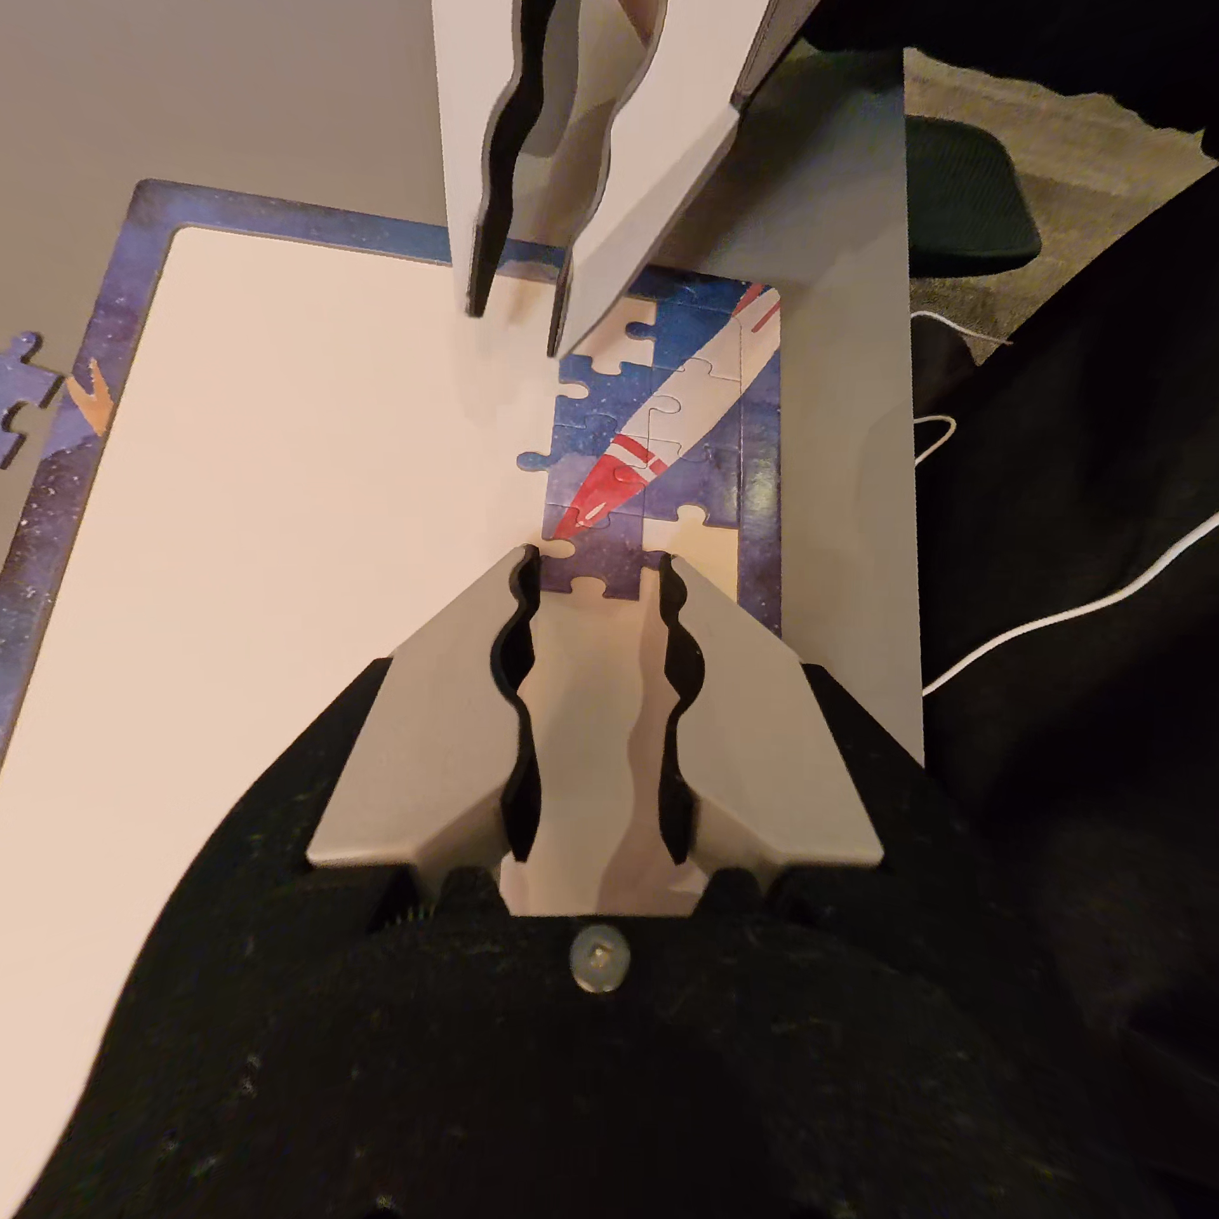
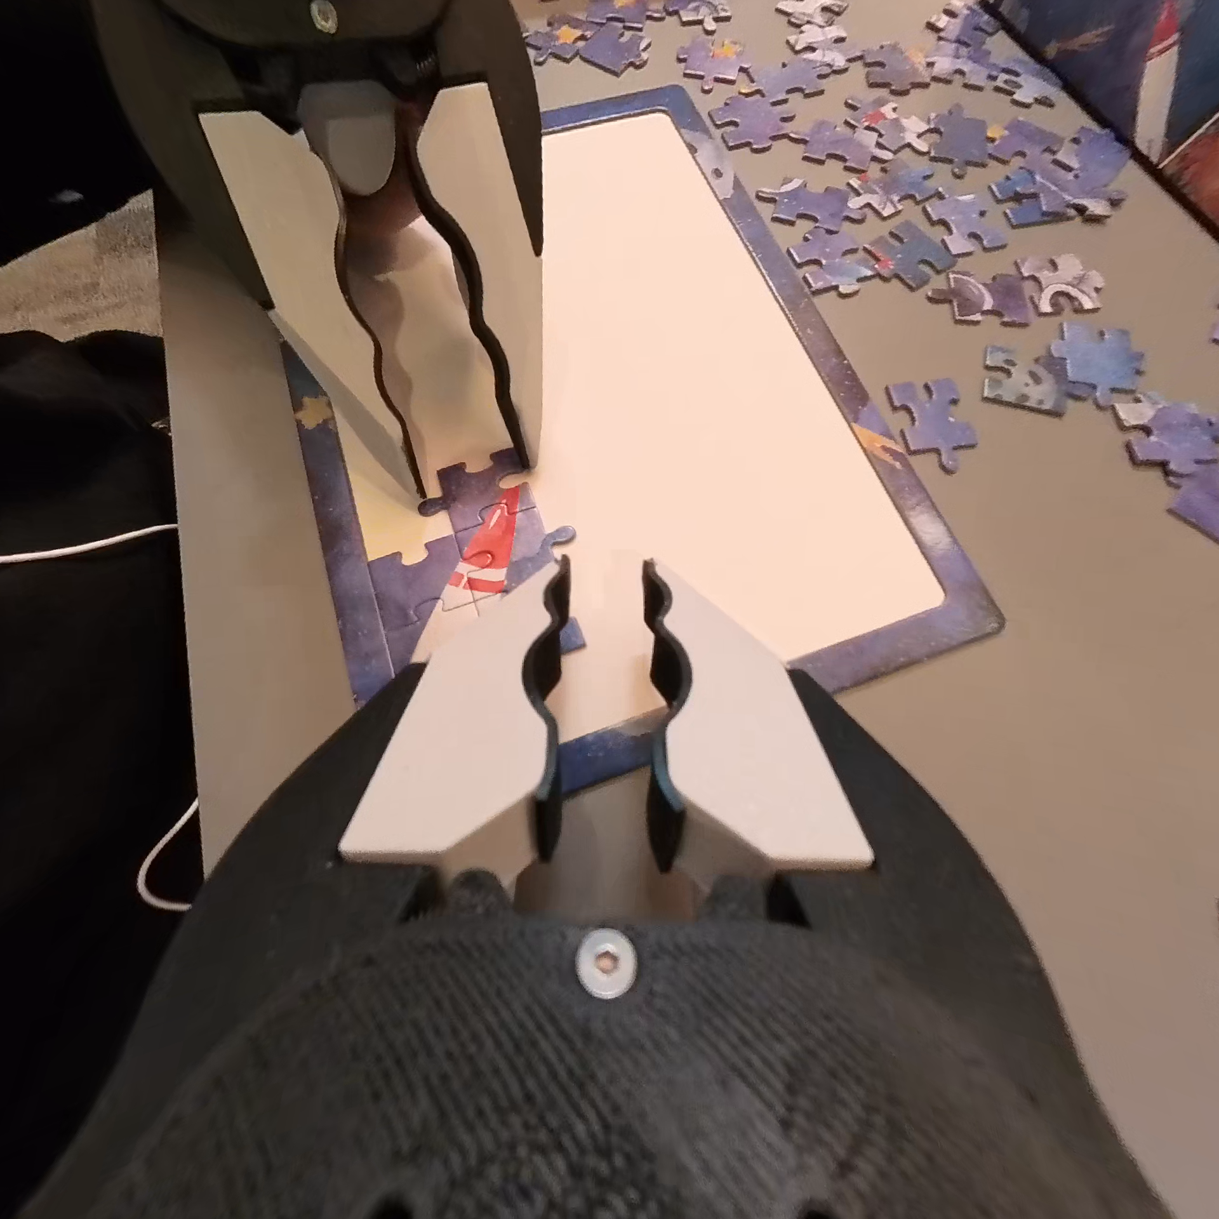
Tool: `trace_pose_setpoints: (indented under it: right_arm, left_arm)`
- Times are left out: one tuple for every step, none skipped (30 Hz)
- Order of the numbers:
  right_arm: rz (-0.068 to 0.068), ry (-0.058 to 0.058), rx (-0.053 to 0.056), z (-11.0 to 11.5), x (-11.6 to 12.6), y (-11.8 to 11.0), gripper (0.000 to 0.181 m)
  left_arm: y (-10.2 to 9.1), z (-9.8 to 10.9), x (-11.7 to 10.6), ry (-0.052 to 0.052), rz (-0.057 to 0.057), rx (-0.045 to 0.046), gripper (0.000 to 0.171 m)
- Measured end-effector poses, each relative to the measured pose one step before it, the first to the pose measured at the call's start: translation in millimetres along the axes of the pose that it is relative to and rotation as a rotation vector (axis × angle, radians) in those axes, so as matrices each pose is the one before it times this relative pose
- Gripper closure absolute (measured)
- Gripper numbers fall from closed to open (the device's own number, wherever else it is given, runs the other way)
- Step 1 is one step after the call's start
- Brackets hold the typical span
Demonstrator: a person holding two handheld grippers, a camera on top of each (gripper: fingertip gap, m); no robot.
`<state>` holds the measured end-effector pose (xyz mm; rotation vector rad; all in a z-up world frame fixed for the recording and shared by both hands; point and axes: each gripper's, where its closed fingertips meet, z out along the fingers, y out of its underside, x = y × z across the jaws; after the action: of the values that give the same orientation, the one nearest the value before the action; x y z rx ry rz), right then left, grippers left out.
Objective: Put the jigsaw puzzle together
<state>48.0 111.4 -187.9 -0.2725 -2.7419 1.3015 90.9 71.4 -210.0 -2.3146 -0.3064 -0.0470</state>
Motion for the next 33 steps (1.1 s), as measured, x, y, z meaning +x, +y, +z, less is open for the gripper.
trace_pose_setpoints:
  right_arm:
    - [0.0034, 0.0006, 0.0089, -1.18, 0.73, -0.68, 0.161]
    - [0.0031, 0.0006, 0.0110, -1.18, 0.92, -1.39, 0.161]
    - [0.0014, 0.0012, 0.0126, -1.32, 1.26, -1.83, 0.160]
    - [-0.0029, 0.0044, 0.0138, -1.68, 2.03, -2.44, 0.159]
    - [-0.0106, 0.0076, 0.0156, -2.04, 3.04, -3.24, 0.158]
    - [-0.0223, 0.0087, 0.0150, -2.20, 4.01, -3.73, 0.158]
    - [-0.0377, 0.0098, 0.0102, -2.12, 5.58, -3.73, 0.157]
    - [-0.0497, 0.0140, 0.0038, -1.63, 8.18, -2.65, 0.156]
    - [-0.0536, 0.0144, 0.0054, -0.45, 10.25, -1.98, 0.155]
    - [-0.0462, 0.0030, 0.0193, 1.45, 10.75, -2.26, 0.155]
    - [-0.0280, -0.0135, 0.0328, 3.46, 9.78, -3.15, 0.155]
    - [-0.0070, -0.0292, 0.0359, 4.92, 8.34, -3.78, 0.156]
    - [0.0062, -0.0389, 0.0312, 5.73, 6.55, -3.53, 0.158]
    - [0.0180, -0.0430, 0.0222, 5.62, 3.99, -3.16, 0.157]
    - [0.0223, -0.0507, 0.0242, 5.01, -0.66, -4.28, 0.157]
    - [0.0126, -0.0557, 0.0325, 4.17, -6.12, -5.02, 0.157]
    - [-0.0041, -0.0562, 0.0278, 3.55, -10.88, -3.21, 0.161]
    - [-0.0193, -0.0418, 0.0132, 3.21, -12.20, -0.06, 0.169]
    - [-0.0266, -0.0307, -0.0052, 3.84, -13.19, 3.21, 0.177]
    - [-0.0230, -0.0271, -0.0330, 4.84, -13.54, 6.38, 0.181]
    - [-0.0172, -0.0163, -0.0506, 5.53, -11.27, 7.26, 0.181]
    - [-0.0181, -0.0146, -0.0536, 5.84, -9.38, 6.51, 0.181]
    - [-0.0116, -0.0248, -0.0394, 5.78, -9.37, 3.93, 0.181]
    - [-0.0003, -0.0415, -0.0327, 5.77, -9.76, 2.64, 0.181]
    - [0.0030, -0.0427, -0.0387, 5.47, -8.20, 3.55, 0.181]
    - [-0.0037, -0.0263, -0.0295, 4.32, -5.05, 3.02, 0.181]
    - [-0.0070, -0.0068, -0.0028, 2.20, -1.86, 0.51, 0.181]
    - [0.0022, -0.0127, 0.0123, 0.02, -1.56, -1.27, 0.181]
    - [0.0103, -0.0082, 0.0086, -1.27, 0.22, -1.01, 0.181]
    - [0.0071, 0.0046, 0.0190, -2.19, 2.04, -2.21, 0.181]
    - [0.0036, 0.0026, 0.0195, -2.17, 1.25, -2.36, 0.181]
    - [0.0075, -0.0081, 0.0120, -1.24, -0.38, -1.73, 0.181]
    - [0.0110, -0.0181, 0.0003, 0.17, -1.79, -0.18, 0.181]
  left_arm:
    - [-0.38, -0.25, -0.41, -0.0020, 0.0001, 0.00243, 0.136]
    - [-0.68, -0.58, -0.77, -0.0054, 0.0015, 0.00384, 0.136]
    - [-1.24, -0.94, -0.21, -0.0020, 0.0015, 0.00681, 0.136]
    - [-1.82, -1.68, -0.68, -0.0033, 0.0005, 0.01006, 0.136]
    - [-2.22, -2.32, -1.71, -0.0067, 0.0000, 0.01254, 0.136]
    - [-2.42, -2.77, -2.85, -0.0097, -0.0007, 0.01328, 0.136]
    - [-2.45, -2.96, -4.01, -0.0115, -0.0013, 0.01204, 0.136]
    - [-2.86, -2.93, -5.60, -0.0124, -0.0021, 0.00751, 0.136]
    - [-3.80, -2.24, -7.48, -0.0141, -0.0014, -0.00017, 0.136]
    - [-5.28, -1.57, -10.27, -0.0251, 0.0107, -0.00258, 0.136]
    - [-6.73, -0.61, -11.47, -0.0266, 0.0308, 0.00365, 0.135]
    - [-6.44, 0.60, -13.19, -0.0276, 0.0379, 0.00677, 0.136]
    - [-4.83, 1.86, -13.94, -0.0205, 0.0291, 0.00710, 0.136]
    - [-3.67, 2.31, -12.14, -0.0039, 0.0129, 0.00928, 0.137]
    - [-3.11, 1.65, -9.59, 0.0063, -0.0028, 0.01308, 0.138]
    - [-3.05, 0.29, -6.37, 0.0092, -0.0052, 0.02002, 0.139]
    - [-2.58, -1.21, -1.66, 0.0132, 0.0041, 0.02661, 0.144]
    - [-0.85, -1.98, 4.65, 0.0204, 0.0101, 0.02196, 0.152]
    - [1.91, -1.65, 14.76, 0.0460, 0.0159, -0.00318, 0.166]
    - [1.36, -0.50, 22.86, 0.0591, 0.0323, -0.01463, 0.171]
    - [-1.49, 1.11, 16.69, -0.0003, 0.0344, 0.00238, 0.171]
    - [-1.48, 1.60, 12.84, -0.0188, 0.0234, 0.00863, 0.171]
    - [1.18, 1.95, 12.80, 0.0045, 0.0015, -0.00481, 0.171]
    - [3.98, 2.21, 11.70, 0.0233, -0.0207, -0.01780, 0.171]
    - [6.75, 2.50, 8.42, 0.0227, -0.0252, -0.03052, 0.171]
    - [7.80, 2.44, 5.07, 0.0138, -0.0181, -0.03310, 0.171]
    - [5.91, 2.26, 2.57, 0.0030, -0.0082, -0.02142, 0.171]
    - [2.93, 2.07, -0.14, -0.0112, -0.0029, -0.00620, 0.171]
    - [1.12, 1.86, -0.26, -0.0061, -0.0052, 0.00037, 0.171]
    - [0.49, 1.73, -0.07, 0.0022, -0.0079, 0.00114, 0.171]
    - [1.89, 2.09, -0.63, 0.0032, -0.0102, -0.00747, 0.171]
    - [3.29, 2.84, -0.39, 0.0048, -0.0088, -0.01428, 0.171]
    - [3.64, 2.37, 1.24, 0.0113, -0.0041, -0.01711, 0.171]
